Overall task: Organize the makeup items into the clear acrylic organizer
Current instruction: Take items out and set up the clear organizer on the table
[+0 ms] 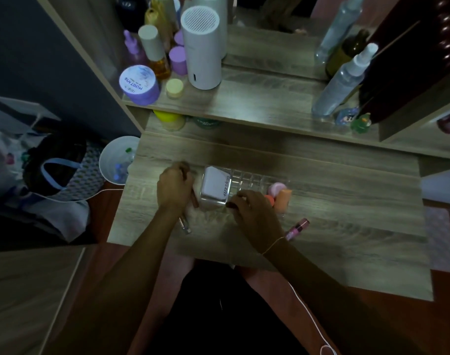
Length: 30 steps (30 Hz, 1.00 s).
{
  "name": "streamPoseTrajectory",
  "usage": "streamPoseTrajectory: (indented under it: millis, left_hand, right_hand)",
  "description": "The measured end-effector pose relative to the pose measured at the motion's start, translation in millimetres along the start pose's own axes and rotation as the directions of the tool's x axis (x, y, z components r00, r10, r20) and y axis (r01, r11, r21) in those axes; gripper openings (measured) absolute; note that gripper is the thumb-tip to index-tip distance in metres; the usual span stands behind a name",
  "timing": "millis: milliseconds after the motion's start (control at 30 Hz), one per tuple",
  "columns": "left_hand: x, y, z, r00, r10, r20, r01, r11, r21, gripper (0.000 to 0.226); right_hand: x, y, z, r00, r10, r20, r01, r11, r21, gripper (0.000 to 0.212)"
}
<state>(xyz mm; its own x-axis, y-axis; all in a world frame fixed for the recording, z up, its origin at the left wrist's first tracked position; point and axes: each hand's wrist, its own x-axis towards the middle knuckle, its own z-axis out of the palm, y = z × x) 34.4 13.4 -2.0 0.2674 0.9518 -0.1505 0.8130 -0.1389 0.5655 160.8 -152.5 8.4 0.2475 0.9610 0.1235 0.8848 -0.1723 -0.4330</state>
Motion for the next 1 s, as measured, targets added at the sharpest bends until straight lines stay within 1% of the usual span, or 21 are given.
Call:
streamPoseTrajectory:
  millis: [67,133,233,300,400,433,500,567,733,800,867,933,1000]
  left_hand:
    - [0,1,-11,0.998,0.023,-0.064,-0.028,0.997,-0.079,0.017]
    - [-1,3,-21,0.989,0.065,-0.133,-0.084,0.986,-0.145,0.014]
    - [0,10,-33,0.967,0.126,-0.221,-0.174,0.961,-0.214,0.011]
    - [0,19,-37,0.952,0.165,-0.258,-0.232,0.939,-0.255,0.011]
    - [2,35,-37,0.943,0.242,-0.23,-0.303,0.908,-0.29,0.012]
    - [2,40,-35,0.939,0.277,-0.205,-0.328,0.902,-0.281,0.013]
    - [1,49,-30,0.926,0.342,-0.157,-0.373,0.889,-0.265,0.015]
    - [-2,57,-25,0.917,0.379,-0.124,-0.398,0.875,-0.274,0.016]
    - [-9,67,-17,0.887,0.457,-0.074,-0.459,0.848,-0.265,0.021]
    - [-10,70,-14,0.869,0.492,-0.052,-0.487,0.833,-0.263,0.021]
    - [-10,73,-11,0.853,0.521,-0.011,-0.503,0.818,-0.28,0.021]
    - [-11,75,-7,0.84,0.541,0.036,-0.511,0.812,-0.283,0.022]
    - [-11,75,-2,0.834,0.548,0.07,-0.511,0.814,-0.276,0.024]
  right_hand:
    - [4,-4,-14,0.994,0.112,-0.005,-0.108,0.972,0.208,0.015]
    - [9,-3,-25,0.974,0.226,0.009,-0.213,0.9,0.381,0.015]
    - [16,4,-32,0.946,0.317,0.062,-0.306,0.817,0.489,0.014]
    - [19,10,-32,0.93,0.365,0.044,-0.33,0.777,0.536,0.014]
    - [23,23,-30,0.918,0.397,0.03,-0.334,0.727,0.6,0.02]
    - [24,27,-30,0.922,0.385,0.041,-0.331,0.728,0.601,0.024]
    - [27,34,-29,0.944,0.329,0.03,-0.295,0.8,0.522,0.032]
    - [30,37,-28,0.948,0.318,0.028,-0.295,0.839,0.457,0.027]
    - [34,40,-26,0.92,0.371,0.123,-0.386,0.814,0.434,0.02]
    - [35,42,-27,0.892,0.408,0.194,-0.451,0.792,0.411,0.022]
    - [37,44,-29,0.85,0.457,0.263,-0.527,0.756,0.388,0.026]
    - [40,47,-30,0.827,0.486,0.283,-0.561,0.749,0.354,0.023]
    - [44,49,-31,0.829,0.488,0.274,-0.555,0.781,0.288,0.016]
